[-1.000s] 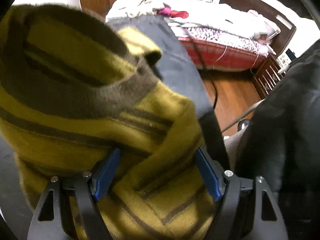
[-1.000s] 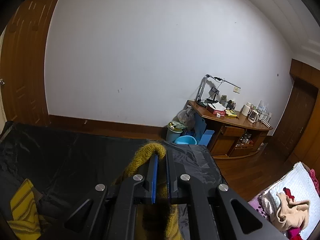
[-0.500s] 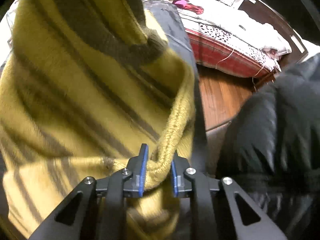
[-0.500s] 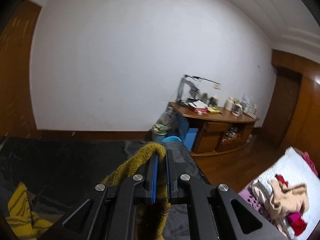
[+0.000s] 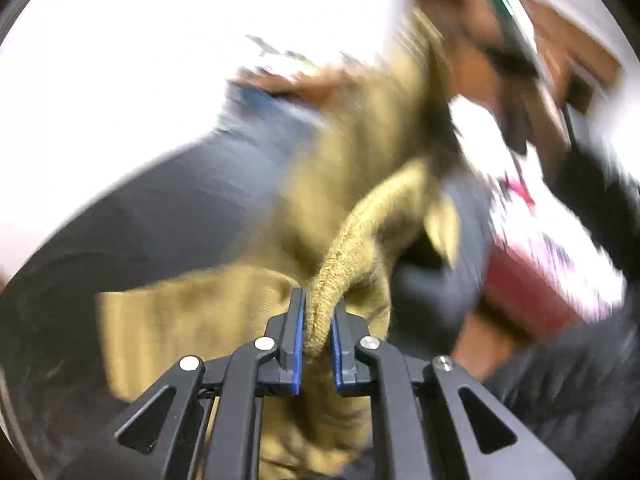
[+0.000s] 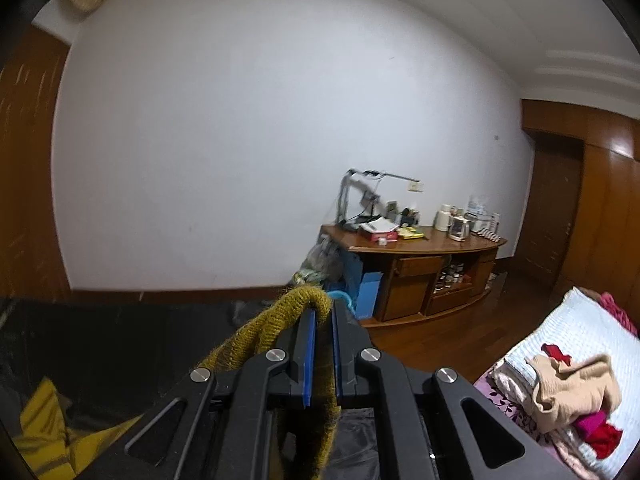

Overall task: Fold clothes
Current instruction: 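Hold the sweater up with the right tool while the left tool shakes it out, then raise the sweater high with both tools to let it hang open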

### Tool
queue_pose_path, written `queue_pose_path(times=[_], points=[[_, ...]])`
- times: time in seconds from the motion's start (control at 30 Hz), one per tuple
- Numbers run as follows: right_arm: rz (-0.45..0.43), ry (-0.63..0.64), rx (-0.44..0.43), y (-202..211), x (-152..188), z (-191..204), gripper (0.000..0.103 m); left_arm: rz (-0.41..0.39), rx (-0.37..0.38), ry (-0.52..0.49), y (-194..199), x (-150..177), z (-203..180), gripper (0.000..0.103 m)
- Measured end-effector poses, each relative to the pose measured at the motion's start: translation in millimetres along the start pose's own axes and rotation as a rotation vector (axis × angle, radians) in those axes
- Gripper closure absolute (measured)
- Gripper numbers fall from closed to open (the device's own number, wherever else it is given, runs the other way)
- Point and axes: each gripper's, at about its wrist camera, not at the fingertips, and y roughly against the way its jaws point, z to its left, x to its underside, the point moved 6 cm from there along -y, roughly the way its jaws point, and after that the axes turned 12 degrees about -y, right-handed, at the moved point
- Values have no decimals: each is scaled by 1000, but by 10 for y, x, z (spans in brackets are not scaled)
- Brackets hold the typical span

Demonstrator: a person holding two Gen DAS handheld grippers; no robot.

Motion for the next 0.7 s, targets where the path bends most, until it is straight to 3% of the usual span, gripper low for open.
queue_pose_path(times=[0.1,0.23,0.33,0.47,0.7], points=[[-35,-63,-2,107,-166,-156,95,-169,-164,171,699,-238,567,91],[-112,-116,-23,315,-429,-242,95,-384,-355,281,1685,-413,914,91],[-188,-139,-48,550,-623,-243,95,-519,-468,310,2320,-416,910,91],[-299,-167,-99,897,-927,-236,95,-658,-562,312,2916,-471,766,91],[-465,-161,-181,1487,-1259,-105,95,-811,-703,301,3659,-481,415,91]])
